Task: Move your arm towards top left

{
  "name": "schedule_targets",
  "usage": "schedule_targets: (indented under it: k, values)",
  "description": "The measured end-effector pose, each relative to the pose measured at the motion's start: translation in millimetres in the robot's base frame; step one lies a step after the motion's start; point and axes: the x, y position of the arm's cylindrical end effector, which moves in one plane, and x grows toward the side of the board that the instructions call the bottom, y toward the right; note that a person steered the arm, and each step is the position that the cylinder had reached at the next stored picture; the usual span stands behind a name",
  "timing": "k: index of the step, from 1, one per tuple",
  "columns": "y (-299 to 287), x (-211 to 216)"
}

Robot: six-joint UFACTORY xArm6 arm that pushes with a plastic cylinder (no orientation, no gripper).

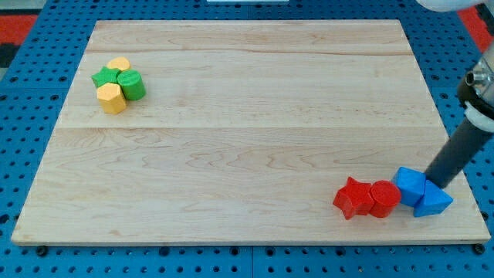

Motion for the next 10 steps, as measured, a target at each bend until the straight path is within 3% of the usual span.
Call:
schedule_targets:
  k: [1,4,6,7,9,10]
  values:
    - [-56.8,-29.1]
    - [-375.6,-37.0]
    - [-546.2,-85.5]
    - [-546.5,-89.7]
    - [-546.6,-170.3]
    - [-539.2,-231.4]
